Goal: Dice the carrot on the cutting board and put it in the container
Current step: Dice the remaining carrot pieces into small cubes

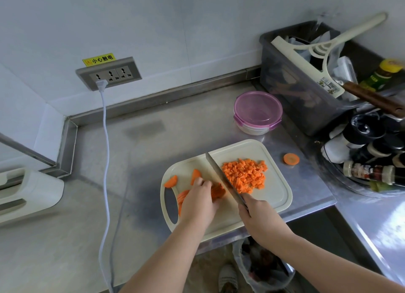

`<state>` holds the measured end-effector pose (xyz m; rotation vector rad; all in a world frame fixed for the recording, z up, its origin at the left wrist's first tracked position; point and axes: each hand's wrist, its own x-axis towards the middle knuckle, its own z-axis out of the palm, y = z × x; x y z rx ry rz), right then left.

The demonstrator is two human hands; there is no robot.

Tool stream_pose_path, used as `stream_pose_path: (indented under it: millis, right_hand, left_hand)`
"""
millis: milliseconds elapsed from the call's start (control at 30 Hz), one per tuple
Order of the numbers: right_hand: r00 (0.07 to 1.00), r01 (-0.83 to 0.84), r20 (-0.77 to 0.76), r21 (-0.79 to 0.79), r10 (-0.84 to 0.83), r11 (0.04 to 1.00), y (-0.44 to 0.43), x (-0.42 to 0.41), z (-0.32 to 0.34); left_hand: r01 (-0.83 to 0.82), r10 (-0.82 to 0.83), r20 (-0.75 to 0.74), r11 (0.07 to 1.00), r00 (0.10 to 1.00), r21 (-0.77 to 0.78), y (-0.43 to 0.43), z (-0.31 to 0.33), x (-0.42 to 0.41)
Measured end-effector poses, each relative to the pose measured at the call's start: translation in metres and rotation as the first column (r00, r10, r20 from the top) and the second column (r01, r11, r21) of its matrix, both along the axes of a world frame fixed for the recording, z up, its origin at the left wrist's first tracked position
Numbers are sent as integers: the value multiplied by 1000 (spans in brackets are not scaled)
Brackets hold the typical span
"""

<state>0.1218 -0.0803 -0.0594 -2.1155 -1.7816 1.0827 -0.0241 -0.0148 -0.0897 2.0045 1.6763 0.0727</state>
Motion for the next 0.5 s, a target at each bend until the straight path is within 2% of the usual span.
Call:
stream_pose_path:
  millis: [267,500]
  right_hand:
    - [1000,-10,3,26,10,1000,1,-1,2]
    - [1000,-6,-1,44,6,999,-2,-1,-1]
  left_hand:
    - [-42,40,67,999,997,33,-2,1,2]
    - [-36,32,65,997,997,67,-3,2,3]
